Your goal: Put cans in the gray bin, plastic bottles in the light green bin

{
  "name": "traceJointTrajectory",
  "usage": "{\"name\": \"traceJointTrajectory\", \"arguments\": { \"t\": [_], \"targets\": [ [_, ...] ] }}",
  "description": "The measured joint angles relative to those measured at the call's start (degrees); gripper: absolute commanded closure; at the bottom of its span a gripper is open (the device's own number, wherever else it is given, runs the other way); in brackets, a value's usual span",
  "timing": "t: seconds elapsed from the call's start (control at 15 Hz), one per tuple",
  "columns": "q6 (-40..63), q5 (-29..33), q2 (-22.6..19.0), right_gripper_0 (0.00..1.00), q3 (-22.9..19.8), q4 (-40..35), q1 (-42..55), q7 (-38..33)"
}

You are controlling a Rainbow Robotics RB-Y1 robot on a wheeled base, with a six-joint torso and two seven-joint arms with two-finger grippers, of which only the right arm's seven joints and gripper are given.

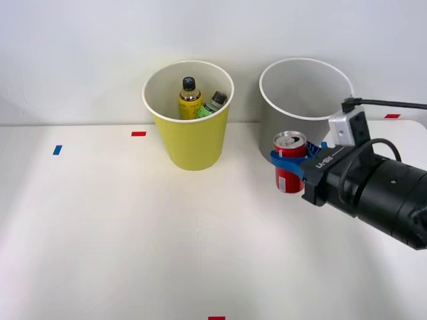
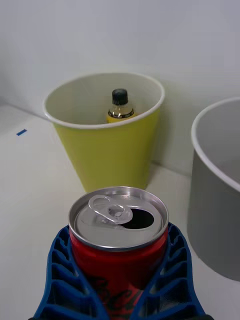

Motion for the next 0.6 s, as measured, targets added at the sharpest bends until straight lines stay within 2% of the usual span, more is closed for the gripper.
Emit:
{"name": "traceJointTrajectory", "arguments": {
  "t": [0.2, 0.4, 0.6],
  "targets": [
    [-4.94, -3.33, 0.43, 1.0, -2.26, 0.03, -1.3, -0.32],
    [-5.42, -3.65, 1.32, 1.0, -4.61, 0.84, -5.48, -1.4],
    [-5.5, -3.67, 1.78, 1.0, -5.68, 6.61, -12.73, -2.27]
  ]
}}
